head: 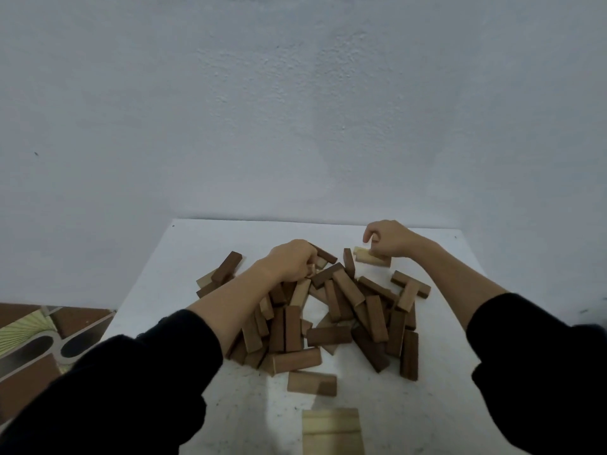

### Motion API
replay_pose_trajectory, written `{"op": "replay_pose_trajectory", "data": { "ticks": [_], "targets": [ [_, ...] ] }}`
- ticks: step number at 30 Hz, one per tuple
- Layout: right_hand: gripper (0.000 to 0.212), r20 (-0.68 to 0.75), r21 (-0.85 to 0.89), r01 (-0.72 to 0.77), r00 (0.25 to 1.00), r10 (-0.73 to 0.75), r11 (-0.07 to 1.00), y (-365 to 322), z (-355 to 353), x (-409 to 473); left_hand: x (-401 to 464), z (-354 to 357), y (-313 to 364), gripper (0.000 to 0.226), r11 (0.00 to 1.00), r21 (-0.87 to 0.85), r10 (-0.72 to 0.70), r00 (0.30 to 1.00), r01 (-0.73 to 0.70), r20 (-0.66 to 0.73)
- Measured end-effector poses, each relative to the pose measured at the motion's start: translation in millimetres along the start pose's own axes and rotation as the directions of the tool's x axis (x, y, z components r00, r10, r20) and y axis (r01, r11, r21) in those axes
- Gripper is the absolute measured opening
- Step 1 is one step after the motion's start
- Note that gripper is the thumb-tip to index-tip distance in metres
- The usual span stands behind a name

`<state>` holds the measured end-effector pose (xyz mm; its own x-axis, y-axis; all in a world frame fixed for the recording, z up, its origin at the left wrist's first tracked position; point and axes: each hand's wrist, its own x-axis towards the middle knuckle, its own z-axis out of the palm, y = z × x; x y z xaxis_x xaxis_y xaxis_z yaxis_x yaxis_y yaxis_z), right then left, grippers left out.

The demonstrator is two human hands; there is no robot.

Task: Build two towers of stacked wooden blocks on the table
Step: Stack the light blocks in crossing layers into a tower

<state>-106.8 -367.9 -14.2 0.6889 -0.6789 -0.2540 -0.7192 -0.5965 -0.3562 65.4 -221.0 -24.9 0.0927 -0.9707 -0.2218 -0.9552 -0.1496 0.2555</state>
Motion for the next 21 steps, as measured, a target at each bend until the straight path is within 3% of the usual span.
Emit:
{"op": "replay_pose_trajectory", "data": {
  "ticks": [5,9,14,16,18,19,21],
  "targets": [
    [0.012,-0.147,0.076,-0.055,0.987,0.065,0.996,5.4,7.2,-5.1,-3.1,-4.8,-3.8,0.009,0.994,-0.107,-0.022,0.992,0.008,-0.124],
    [0.031,-0.178,0.038,-0.071,0.981,0.077,0.997,3.6,17.4,-3.4,-8.5,-4.2,-6.0,0.008,0.966,-0.256,-0.071,0.981,0.023,-0.180],
    [0.016,-0.164,-0.171,-0.166,0.977,0.138,0.971,-6.8,36.3,-6.0,-17.4,-4.6,-2.6,0.010,0.876,-0.482,-0.137,0.966,0.015,-0.220],
    [0.015,-0.226,-0.164,-0.179,0.964,0.140,0.970,-15.2,34.2,-9.7,-19.8,-4.0,-0.6,0.008,0.833,-0.554,-0.178,0.949,0.005,-0.259],
    [0.017,-0.285,0.009,-0.145,0.948,0.142,0.989,-25.8,25.5,-12.0,-22.2,-6.4,3.0,0.009,0.758,-0.652,-0.234,0.927,-0.015,-0.294],
    [0.017,-0.288,0.180,-0.099,0.946,0.148,0.979,-34.6,19.1,-15.8,-24.0,-9.4,5.7,0.012,0.716,-0.698,-0.273,0.911,-0.021,-0.308],
    [0.011,-0.206,0.590,-0.026,0.962,0.181,0.807,-59.3,5.4,-31.5,-29.6,-17.0,11.6,0.015,0.567,-0.822,-0.353,0.885,-0.056,-0.304]
  ]
}}
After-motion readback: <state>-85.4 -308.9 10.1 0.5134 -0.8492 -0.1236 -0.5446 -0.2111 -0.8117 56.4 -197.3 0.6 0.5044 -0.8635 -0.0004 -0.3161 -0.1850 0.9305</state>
